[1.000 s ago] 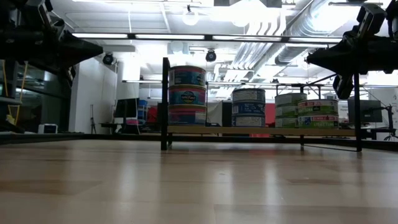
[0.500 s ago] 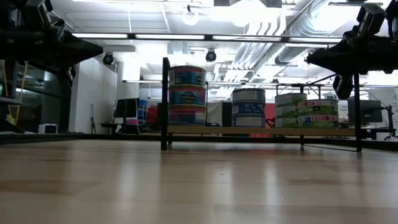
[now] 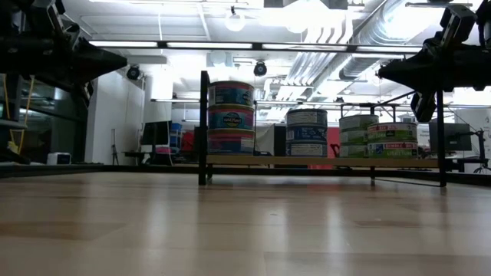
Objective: Stack canned seafood by type on shelf
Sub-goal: Return to Home Position
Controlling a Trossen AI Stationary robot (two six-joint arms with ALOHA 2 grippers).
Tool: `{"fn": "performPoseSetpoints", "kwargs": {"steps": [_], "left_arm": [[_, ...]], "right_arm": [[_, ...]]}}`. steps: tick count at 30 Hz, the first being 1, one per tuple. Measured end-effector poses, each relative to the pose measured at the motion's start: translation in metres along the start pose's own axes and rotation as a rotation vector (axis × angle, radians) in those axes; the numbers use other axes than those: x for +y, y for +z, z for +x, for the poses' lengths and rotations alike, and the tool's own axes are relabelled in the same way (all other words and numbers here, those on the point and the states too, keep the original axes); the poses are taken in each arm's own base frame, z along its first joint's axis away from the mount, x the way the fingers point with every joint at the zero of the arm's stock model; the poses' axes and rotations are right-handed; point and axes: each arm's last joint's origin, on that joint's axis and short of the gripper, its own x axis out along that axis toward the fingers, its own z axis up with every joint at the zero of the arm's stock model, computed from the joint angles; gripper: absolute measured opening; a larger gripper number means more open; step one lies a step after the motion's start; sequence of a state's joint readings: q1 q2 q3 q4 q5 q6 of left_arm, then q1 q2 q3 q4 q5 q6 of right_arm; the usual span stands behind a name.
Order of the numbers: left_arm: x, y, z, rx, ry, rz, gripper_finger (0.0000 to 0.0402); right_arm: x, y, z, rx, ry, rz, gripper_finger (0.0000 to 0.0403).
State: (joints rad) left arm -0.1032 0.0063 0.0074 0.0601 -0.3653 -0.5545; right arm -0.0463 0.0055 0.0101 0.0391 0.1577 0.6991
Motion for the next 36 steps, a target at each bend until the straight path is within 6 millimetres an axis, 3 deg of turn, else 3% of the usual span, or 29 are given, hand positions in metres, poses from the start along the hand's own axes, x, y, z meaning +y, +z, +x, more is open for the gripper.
{"fn": "performPoseSetpoints", "kwargs": {"steps": [12, 14, 20, 27, 36], "left_arm": [[0.0, 0.0, 0.0, 0.0, 0.0, 0.0, 0.0001], [-0.0001, 0.0, 0.0, 0.0, -0.001, -0.001, 0.0001], [0.0, -0.0001, 0.0, 0.001, 0.0, 0.0, 0.0001], [0.0, -0.0001, 0.0, 0.002, 0.0, 0.0, 0.0001], [0.0001, -0.0002, 0.0, 0.002, 0.0, 0.001, 0.0001]], "right_arm": [[0.0025, -0.0016, -0.0005, 0.043, 0.06, -0.022, 0.0], [0.0033, -0.0043, -0.0008, 0.084, 0.092, -0.103, 0.0], [0.0047, -0.006, -0.0012, 0.08, 0.143, -0.566, 0.0], [0.0049, -0.0062, -0.0013, 0.061, 0.165, -0.876, 0.0], [0.0044, -0.0064, -0.0008, 0.071, 0.156, -0.798, 0.0]]}}
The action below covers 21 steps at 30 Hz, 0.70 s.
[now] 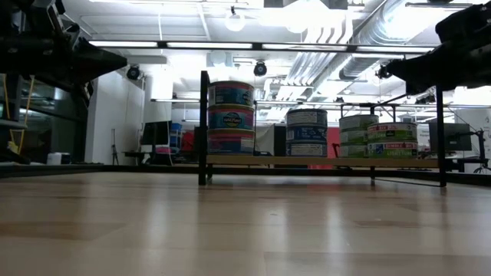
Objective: Stack canned seafood by type on shelf
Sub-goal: Return to Home Position
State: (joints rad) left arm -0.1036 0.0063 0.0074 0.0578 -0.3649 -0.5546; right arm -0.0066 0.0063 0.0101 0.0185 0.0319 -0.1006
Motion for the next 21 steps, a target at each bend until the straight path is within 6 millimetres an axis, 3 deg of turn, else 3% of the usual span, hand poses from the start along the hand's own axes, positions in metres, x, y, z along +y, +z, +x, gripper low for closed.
{"fn": "performPoseSetpoints", "kwargs": {"steps": [7, 21], "left_arm": [[0.0, 0.0, 0.0, 0.0, 0.0, 0.0, 0.0001], [0.0, -0.0001, 0.0, 0.001, 0.0, 0.0, 0.0001]], "right_arm": [[0.0, 0.0, 0.0, 0.0, 0.0, 0.078, 0.0], [0.0, 0.0, 0.0, 0.0, -0.001, 0.075, 0.0]]}}
